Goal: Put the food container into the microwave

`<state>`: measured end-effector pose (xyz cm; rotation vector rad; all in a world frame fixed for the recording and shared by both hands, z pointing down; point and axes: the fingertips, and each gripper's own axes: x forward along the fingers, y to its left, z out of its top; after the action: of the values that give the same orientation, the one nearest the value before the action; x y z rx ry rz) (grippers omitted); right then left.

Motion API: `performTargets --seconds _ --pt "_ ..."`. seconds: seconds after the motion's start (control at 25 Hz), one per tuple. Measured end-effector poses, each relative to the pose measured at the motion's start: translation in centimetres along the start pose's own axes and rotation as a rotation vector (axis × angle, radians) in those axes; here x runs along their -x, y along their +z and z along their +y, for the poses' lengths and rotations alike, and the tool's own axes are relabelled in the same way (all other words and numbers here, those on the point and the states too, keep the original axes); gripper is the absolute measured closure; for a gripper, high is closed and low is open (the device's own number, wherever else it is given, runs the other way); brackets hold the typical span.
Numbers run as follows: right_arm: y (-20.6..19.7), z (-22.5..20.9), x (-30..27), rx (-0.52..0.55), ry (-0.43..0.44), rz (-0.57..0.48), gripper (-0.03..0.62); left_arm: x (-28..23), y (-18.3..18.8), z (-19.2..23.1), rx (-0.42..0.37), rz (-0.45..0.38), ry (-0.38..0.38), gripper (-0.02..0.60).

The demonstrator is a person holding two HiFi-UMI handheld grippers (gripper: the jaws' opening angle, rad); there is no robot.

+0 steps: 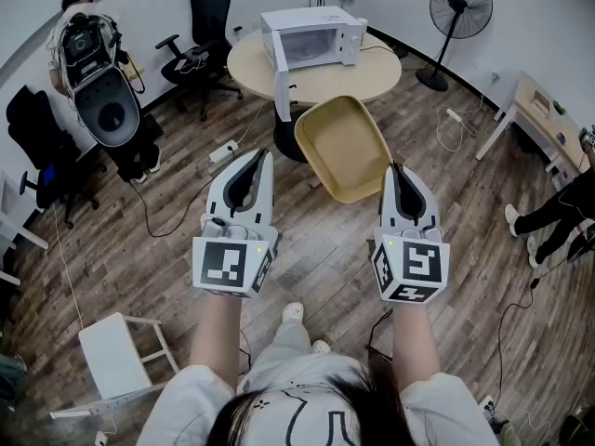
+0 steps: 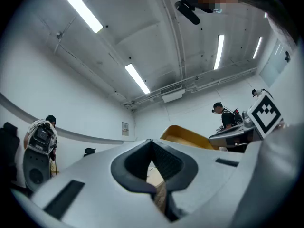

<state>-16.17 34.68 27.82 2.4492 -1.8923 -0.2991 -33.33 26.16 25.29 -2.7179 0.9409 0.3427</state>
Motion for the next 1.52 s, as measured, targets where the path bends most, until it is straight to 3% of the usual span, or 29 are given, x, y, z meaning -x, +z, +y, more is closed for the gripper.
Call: performTargets --seconds 0.2,0.4,1.0,1.52 --pt "1.8 1.1 0.8 0.078 0.007 -0.105 0.559 0.3 0.5 0.9 -0.007 -0.013 0.011 0.572" --pt "1.8 0.1 -1.9 0.122 -0.014 -0.125 0.559 -2.7 -0.5 1.9 -0.037 -0.028 -0.013 0.572" --pt "-1.2 -1.9 -12.8 0.068 -0.108 -0.047 0.559 -13.0 -5.0 7.3 -0.008 -0.036 -0.1 0.572" --pt "-5.9 -7.6 -25.7 0.0 -0.054 0.001 0.559 -24.6 -10.1 8.9 -0.012 0.0 -0.066 0.572"
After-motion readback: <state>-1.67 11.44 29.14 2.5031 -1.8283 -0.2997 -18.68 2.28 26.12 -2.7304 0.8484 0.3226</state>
